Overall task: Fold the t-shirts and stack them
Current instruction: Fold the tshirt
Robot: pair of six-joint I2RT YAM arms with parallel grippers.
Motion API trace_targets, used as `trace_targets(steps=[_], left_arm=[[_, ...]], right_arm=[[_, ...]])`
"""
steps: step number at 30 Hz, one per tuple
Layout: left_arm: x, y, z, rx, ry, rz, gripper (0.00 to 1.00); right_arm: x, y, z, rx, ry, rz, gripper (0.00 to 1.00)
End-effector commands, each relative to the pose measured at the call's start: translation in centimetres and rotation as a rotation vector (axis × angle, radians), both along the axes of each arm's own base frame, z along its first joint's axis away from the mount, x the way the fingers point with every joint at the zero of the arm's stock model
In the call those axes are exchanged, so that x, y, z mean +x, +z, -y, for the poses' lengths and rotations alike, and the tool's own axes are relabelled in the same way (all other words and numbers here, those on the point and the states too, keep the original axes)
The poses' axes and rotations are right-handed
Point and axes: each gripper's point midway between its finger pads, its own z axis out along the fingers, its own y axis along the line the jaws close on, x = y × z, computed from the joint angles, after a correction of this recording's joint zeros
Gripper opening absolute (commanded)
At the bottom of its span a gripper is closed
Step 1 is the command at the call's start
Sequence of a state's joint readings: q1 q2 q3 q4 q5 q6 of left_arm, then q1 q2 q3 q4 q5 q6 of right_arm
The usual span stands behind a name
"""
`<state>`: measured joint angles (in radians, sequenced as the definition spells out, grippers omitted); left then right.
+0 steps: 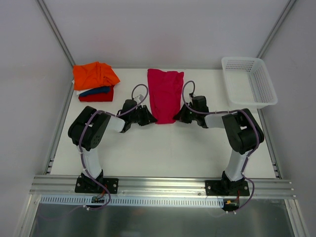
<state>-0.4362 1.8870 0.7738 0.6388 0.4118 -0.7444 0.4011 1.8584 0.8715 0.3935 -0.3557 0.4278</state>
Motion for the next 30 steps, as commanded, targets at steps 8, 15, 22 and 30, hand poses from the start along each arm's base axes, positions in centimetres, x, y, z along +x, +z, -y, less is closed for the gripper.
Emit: trace_targets(steps=[8, 15, 22, 30], left_arm=[[-4.0, -3.9, -1.8, 0.083, -0.028, -0.153, 0.00], [-6.4, -2.5, -2.1, 0.075, -0.044, -0.135, 0.00], [-10.2, 0.1, -2.2, 0.069, -0.073, -0.101, 0.00], [-12.4, 5.7, -2.2, 0.073, -0.065, 0.019, 0.00]], right_arm=[[-1.7, -0.5, 0.2, -0.022, 0.012, -0.025, 0.00], [-4.3, 1.2, 0.6, -0.033, 0.015, 0.018, 0.00], [-8.5, 3.4, 0.7, -0.082, 0.041, 0.074, 0.00], [-11.8, 6.1, 1.4, -0.136, 0.039, 0.155, 0.00]])
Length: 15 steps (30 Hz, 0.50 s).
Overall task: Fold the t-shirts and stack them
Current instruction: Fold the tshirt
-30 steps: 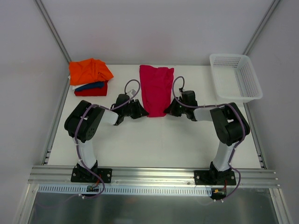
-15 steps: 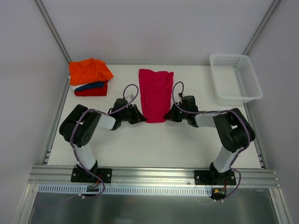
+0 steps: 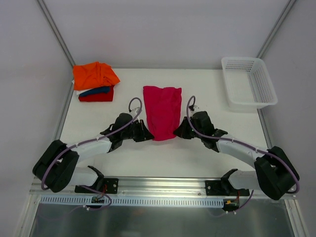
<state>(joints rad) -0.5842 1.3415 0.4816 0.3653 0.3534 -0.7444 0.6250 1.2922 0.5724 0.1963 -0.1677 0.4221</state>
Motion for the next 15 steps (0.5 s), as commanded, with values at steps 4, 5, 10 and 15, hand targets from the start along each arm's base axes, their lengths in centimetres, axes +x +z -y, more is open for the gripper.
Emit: trace_targets(steps=[4, 5, 10, 15], left_arm=[[-0.8, 3.3, -1.3, 0.017, 0.043, 0.064, 0.00], [-1.0, 4.0, -1.4, 0.014, 0.045, 0.076, 0.00], [-1.5, 6.4, -1.5, 0.004, 0.055, 0.125, 0.00], [-1.6, 8.9, -1.5, -0.010, 0.062, 0.176, 0.00]], right_arm=[[-1.6, 2.0, 1.6, -0.062, -0.039, 0.074, 0.00], [-1.7, 2.2, 1.8, -0.068, -0.045, 0.082, 0.00], [-2.6, 4.1, 2.6, -0.085, -0.057, 0.123, 0.00], [-2.6, 7.2, 3.2, -0.076, -0.073, 0.188, 0.00]])
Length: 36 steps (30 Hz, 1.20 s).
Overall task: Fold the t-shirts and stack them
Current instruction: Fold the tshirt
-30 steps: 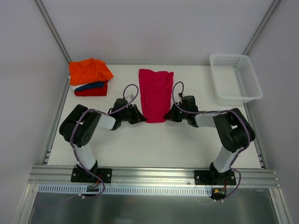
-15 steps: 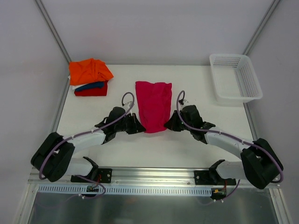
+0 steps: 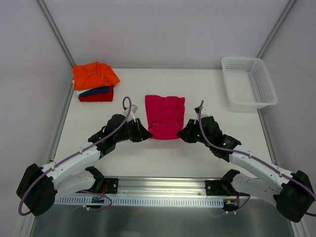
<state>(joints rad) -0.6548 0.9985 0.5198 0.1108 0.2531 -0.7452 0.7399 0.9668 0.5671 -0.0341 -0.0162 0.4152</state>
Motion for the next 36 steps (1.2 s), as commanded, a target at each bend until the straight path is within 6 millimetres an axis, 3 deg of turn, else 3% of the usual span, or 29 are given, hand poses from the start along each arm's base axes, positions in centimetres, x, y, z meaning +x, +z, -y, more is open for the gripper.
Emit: trace_targets(steps=[1, 9, 16, 24, 30, 36], left_arm=[[0.7, 2.1, -0.7, 0.017, 0.047, 0.046, 0.00], [2.2, 5.2, 0.0, 0.012, 0.044, 0.116, 0.00], [4.2, 7.3, 1.1, 0.035, 0.034, 0.172, 0.00], [7.0, 7.5, 2.0, 0.087, 0.037, 0.193, 0.00], [9.0, 7.4, 1.3, 0.113, 0.067, 0.203, 0.00], [10.8, 7.0, 0.5, 0.136, 0.092, 0.202, 0.00]], right_arm=[[1.1, 2.2, 1.8, -0.060, -0.072, 0.069, 0.00], [2.5, 5.6, 1.3, -0.070, -0.066, 0.145, 0.00], [4.6, 6.7, 0.1, -0.115, -0.053, 0.174, 0.00], [7.3, 6.8, -0.5, -0.188, -0.074, 0.202, 0.00], [9.5, 7.3, 0.8, -0.227, -0.136, 0.231, 0.00], [11.9, 6.5, 2.1, -0.258, -0.180, 0.213, 0.00]])
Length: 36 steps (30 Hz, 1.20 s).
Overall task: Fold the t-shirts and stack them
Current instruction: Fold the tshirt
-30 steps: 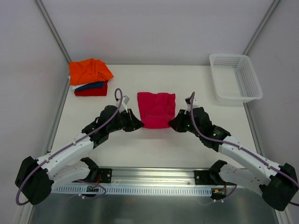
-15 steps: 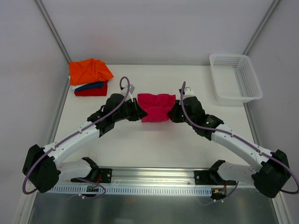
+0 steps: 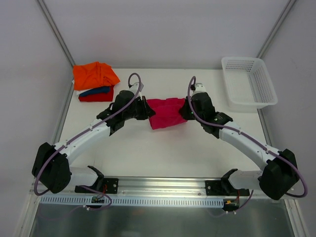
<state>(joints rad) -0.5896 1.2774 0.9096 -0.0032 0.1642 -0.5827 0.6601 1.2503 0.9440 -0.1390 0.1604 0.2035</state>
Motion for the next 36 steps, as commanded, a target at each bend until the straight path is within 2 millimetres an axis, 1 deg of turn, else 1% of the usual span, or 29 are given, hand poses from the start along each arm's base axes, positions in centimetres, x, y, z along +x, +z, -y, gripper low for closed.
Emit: trace_targets(steps=[1, 6, 7, 9, 10, 11, 12, 13, 14, 17, 19, 20, 22, 25, 26, 29, 30, 32, 33, 35, 36], left_arm=[[2.1, 1.5, -0.6, 0.015, 0.019, 0.064, 0.00], [3.4, 0.9, -0.8, 0.028, 0.027, 0.058, 0.00], [3.8, 0.5, -0.8, 0.033, 0.030, 0.051, 0.00], [4.4, 0.2, -0.8, 0.035, 0.034, 0.047, 0.00], [4.6, 0.1, -0.8, 0.035, 0.033, 0.046, 0.00], [5.0, 0.4, -0.8, 0.034, 0.035, 0.053, 0.00], [5.3, 0.0, -0.8, 0.039, 0.037, 0.046, 0.00], [5.6, 0.0, -0.9, 0.039, 0.041, 0.046, 0.00], [5.8, 0.0, -0.9, 0.042, 0.040, 0.046, 0.00], [6.9, 0.1, -1.3, 0.045, 0.051, 0.053, 0.00], [7.5, -0.5, -1.4, 0.050, 0.055, 0.043, 0.00], [7.8, -0.6, -1.6, 0.052, 0.057, 0.043, 0.00], [8.4, -0.8, -1.7, 0.052, 0.060, 0.038, 0.00], [9.3, -1.1, -2.0, 0.051, 0.064, 0.033, 0.00], [9.8, -1.4, -2.2, 0.052, 0.066, 0.029, 0.00], [10.7, -1.5, -2.3, 0.050, 0.065, 0.030, 0.00], [11.0, -2.0, -2.5, 0.052, 0.067, 0.018, 0.00], [11.9, -2.5, -2.5, 0.055, 0.067, 0.009, 0.00], [12.2, -2.8, -2.6, 0.053, 0.065, 0.003, 0.00], [13.0, -2.7, -2.6, 0.049, 0.064, 0.007, 0.00], [13.4, -3.6, -2.6, 0.054, 0.065, -0.010, 0.00]], right_arm=[[3.0, 1.5, 1.6, -0.036, -0.063, 0.062, 0.00], [4.7, 0.5, 1.5, -0.052, -0.065, 0.044, 0.00], [5.2, 0.3, 1.2, -0.058, -0.061, 0.038, 0.00], [5.7, 0.0, 1.0, -0.062, -0.059, 0.033, 0.00], [6.4, -0.3, 0.9, -0.069, -0.060, 0.026, 0.00], [6.7, -0.5, 0.8, -0.072, -0.060, 0.023, 0.00], [7.0, -0.5, 0.6, -0.069, -0.056, 0.023, 0.00], [7.4, -1.2, 0.6, -0.078, -0.060, 0.008, 0.00], [7.9, -0.8, 0.4, -0.073, -0.059, 0.016, 0.00], [9.0, -1.2, 0.1, -0.076, -0.060, 0.011, 0.00], [9.6, -1.3, 0.0, -0.076, -0.064, 0.011, 0.00], [9.8, -1.7, -0.1, -0.081, -0.063, 0.001, 0.00], [10.6, -1.5, -0.2, -0.079, -0.069, 0.010, 0.00], [11.8, -1.8, -0.3, -0.082, -0.075, 0.006, 0.00], [12.1, -2.2, -0.4, -0.088, -0.074, -0.001, 0.00], [13.2, -2.1, -0.4, -0.083, -0.082, 0.001, 0.00], [13.4, -2.8, -0.5, -0.090, -0.078, -0.011, 0.00], [14.0, -2.8, -0.5, -0.086, -0.085, -0.012, 0.00], [14.3, -3.5, -0.4, -0.091, -0.088, -0.025, 0.00], [14.8, -3.5, -0.6, -0.087, -0.090, -0.024, 0.00], [15.2, -3.7, -0.5, -0.090, -0.093, -0.024, 0.00]])
